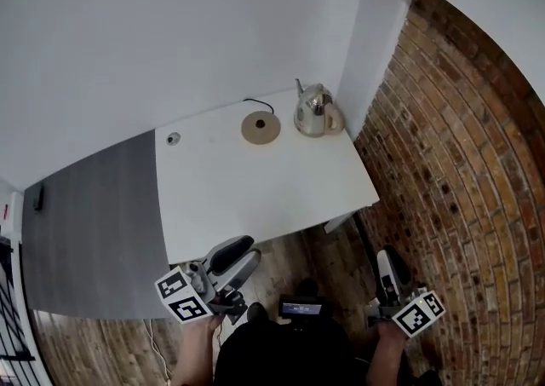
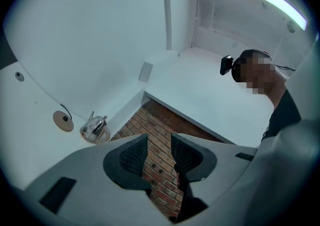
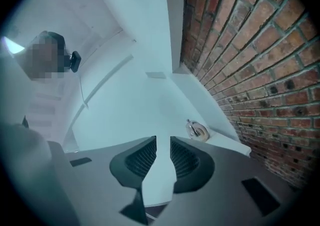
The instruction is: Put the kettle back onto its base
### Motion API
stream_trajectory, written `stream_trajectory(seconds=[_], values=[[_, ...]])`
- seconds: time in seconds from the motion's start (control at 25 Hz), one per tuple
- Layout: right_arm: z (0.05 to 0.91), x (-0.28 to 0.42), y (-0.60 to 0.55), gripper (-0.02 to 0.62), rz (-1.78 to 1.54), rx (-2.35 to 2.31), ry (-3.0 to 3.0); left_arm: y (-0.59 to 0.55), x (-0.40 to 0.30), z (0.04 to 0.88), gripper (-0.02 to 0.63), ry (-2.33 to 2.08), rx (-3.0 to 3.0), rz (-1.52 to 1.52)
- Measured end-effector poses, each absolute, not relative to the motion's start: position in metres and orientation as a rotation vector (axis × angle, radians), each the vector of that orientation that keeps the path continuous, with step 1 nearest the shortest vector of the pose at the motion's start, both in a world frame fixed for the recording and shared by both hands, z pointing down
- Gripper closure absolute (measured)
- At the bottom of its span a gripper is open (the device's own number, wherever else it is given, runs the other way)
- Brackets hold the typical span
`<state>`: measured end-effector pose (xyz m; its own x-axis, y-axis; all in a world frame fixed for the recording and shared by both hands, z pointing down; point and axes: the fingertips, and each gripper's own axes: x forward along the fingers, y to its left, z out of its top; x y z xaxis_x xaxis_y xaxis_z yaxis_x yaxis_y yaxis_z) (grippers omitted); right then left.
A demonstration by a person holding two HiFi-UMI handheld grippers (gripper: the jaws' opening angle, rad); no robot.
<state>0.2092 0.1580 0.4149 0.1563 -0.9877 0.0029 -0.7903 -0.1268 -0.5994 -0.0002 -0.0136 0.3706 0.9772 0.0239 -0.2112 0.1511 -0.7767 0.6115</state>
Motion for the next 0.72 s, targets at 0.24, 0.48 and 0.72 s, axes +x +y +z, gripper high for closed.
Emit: stream_trajectory(seconds=[0.24,0.48,0.72], values=[[0.406,0.265,0.138,0.52,-0.552,-1.896,1.774,-0.016,0.035,0.364,0.463,0.004,2.49,-0.245],[0.424,0.297,0.132,0.52,-0.628,-1.829,1.819,-0.012,0.043,0.365,0.463,-0.129,2.502,-0.252],[0.426,0.306,0.116,0.52,-0.646,-1.774,1.871,-0.013,0.043,0.367,0.463,-0.212,2.507,-0.247]])
